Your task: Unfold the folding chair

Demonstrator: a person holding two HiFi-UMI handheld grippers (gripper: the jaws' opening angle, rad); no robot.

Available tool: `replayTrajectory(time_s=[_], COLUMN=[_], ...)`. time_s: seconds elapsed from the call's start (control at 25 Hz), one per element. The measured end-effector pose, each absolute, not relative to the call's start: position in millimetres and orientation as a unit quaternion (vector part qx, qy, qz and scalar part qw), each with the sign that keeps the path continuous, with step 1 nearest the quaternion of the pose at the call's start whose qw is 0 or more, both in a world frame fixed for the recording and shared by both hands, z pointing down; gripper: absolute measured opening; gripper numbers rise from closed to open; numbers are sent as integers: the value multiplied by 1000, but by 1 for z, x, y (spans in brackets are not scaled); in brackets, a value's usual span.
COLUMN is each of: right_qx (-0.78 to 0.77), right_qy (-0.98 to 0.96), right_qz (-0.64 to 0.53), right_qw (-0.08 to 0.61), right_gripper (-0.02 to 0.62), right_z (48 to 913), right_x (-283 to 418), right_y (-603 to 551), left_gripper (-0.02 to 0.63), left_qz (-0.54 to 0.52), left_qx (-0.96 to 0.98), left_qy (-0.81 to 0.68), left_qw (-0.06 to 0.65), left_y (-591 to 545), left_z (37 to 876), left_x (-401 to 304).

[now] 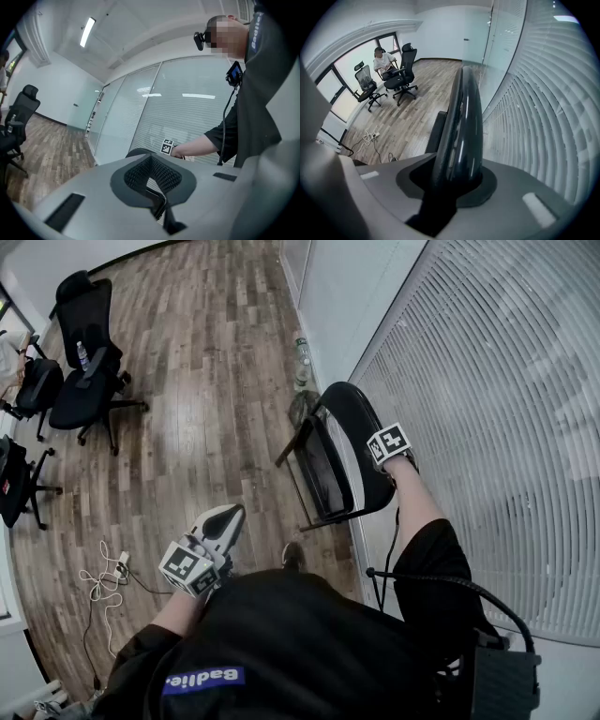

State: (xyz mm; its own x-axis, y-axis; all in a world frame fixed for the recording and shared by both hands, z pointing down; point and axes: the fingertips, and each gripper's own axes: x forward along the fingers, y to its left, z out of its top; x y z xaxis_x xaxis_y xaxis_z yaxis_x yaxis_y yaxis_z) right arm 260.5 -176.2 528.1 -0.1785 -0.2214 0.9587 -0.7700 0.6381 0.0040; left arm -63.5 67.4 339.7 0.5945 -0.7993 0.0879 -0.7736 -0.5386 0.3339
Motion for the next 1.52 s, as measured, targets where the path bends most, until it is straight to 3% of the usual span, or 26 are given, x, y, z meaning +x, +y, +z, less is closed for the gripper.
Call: replayTrajectory(time_s=[1.52], right_qx=[338], right_qy=[-729], right_qz=[253], right_qw=[539], right_gripper=[106], right_z=[536], right_x=[261], right_y=[-173], left_gripper=[6], left_qz=[-26], left_qx=[874], left_qy=[-450], left_qw=[184], left_y=[63], left_z=[359], left_x=[-51])
